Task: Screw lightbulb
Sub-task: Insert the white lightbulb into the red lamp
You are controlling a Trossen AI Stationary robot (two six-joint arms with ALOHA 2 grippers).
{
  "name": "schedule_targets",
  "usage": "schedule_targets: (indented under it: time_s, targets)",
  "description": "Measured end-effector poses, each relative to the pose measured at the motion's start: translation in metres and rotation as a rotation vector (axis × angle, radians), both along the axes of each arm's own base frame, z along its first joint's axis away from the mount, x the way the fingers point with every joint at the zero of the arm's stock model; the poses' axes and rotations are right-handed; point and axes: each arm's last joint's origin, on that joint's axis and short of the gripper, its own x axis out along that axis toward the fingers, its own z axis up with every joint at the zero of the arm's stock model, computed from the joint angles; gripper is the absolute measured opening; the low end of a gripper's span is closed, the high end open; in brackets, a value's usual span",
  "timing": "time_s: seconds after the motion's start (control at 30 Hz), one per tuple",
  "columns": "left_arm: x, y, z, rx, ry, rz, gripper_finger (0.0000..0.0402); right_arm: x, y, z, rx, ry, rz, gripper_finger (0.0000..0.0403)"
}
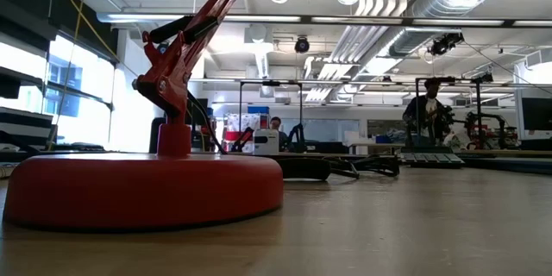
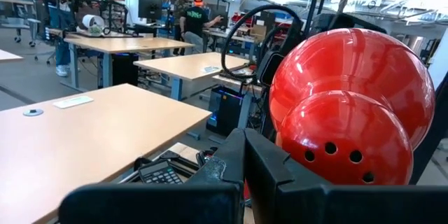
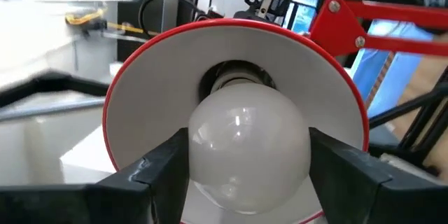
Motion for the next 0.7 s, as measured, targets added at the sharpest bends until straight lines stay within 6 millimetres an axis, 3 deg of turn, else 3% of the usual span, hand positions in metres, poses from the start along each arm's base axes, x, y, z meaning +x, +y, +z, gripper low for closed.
schedule_targets:
  time_s: [0.7]
  targets:
    - [-0.0002, -0.0002, 0.0033, -0.056, -0.049, -0.015, 0.0, 0.0031, -0.0077, 0.0, -0.475, -0.066, -0.019, 0.0243]
